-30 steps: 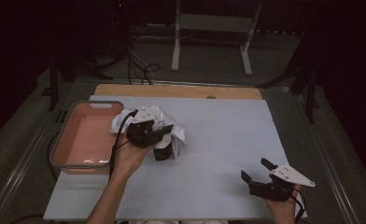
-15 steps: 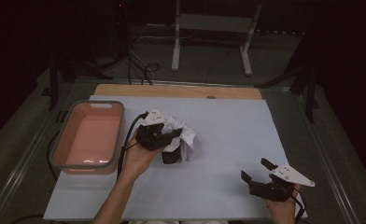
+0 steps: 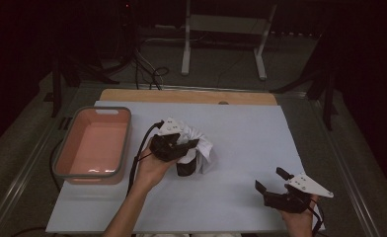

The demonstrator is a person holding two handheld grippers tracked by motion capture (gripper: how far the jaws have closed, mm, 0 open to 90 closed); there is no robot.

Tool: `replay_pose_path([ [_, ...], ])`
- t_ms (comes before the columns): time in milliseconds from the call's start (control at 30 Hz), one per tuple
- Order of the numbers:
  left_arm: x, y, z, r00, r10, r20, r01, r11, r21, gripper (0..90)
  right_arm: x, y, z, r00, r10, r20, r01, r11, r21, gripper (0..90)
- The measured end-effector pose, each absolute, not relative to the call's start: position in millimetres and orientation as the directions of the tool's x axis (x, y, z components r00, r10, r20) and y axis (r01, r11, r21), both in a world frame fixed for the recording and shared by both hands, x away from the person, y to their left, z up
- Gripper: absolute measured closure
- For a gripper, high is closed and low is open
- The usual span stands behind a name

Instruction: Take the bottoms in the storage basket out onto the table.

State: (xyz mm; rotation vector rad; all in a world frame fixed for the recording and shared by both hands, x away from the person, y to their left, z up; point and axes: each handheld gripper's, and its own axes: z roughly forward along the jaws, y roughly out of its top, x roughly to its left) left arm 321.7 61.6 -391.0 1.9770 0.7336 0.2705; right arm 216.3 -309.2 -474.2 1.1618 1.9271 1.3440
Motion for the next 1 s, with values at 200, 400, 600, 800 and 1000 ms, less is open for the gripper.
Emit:
replay_pose_path([
  [200,321.7,56.2,-395.1,0.797,0.592,-0.116,0.385,-0.352,0.853,79.0,216.2,-309.2,-474.2,-0.499,0.865,0.058,0.353,0.142,0.925,8.2],
  [400,323.1,49.5,-400.6,0.801,0.585,-0.122,0.392,-0.36,0.847,78.9,215.8,-309.2,-474.0,-0.498,0.865,0.055,0.35,0.143,0.926,8.2],
  [600,325.7,40.7,-408.0,0.805,0.579,-0.129,0.401,-0.373,0.837,78.7,215.2,-309.8,-473.8,-0.496,0.866,0.056,0.351,0.141,0.926,8.2],
  [800,329.3,34.5,-413.7,0.802,0.583,-0.132,0.412,-0.378,0.829,77.7,215.7,-309.4,-474.2,-0.499,0.865,0.056,0.352,0.142,0.925,8.2],
  [1000,333.6,19.2,-425.8,0.805,0.576,-0.141,0.429,-0.401,0.809,77.2,216.1,-309.0,-474.0,-0.496,0.866,0.059,0.353,0.139,0.925,8.2],
])
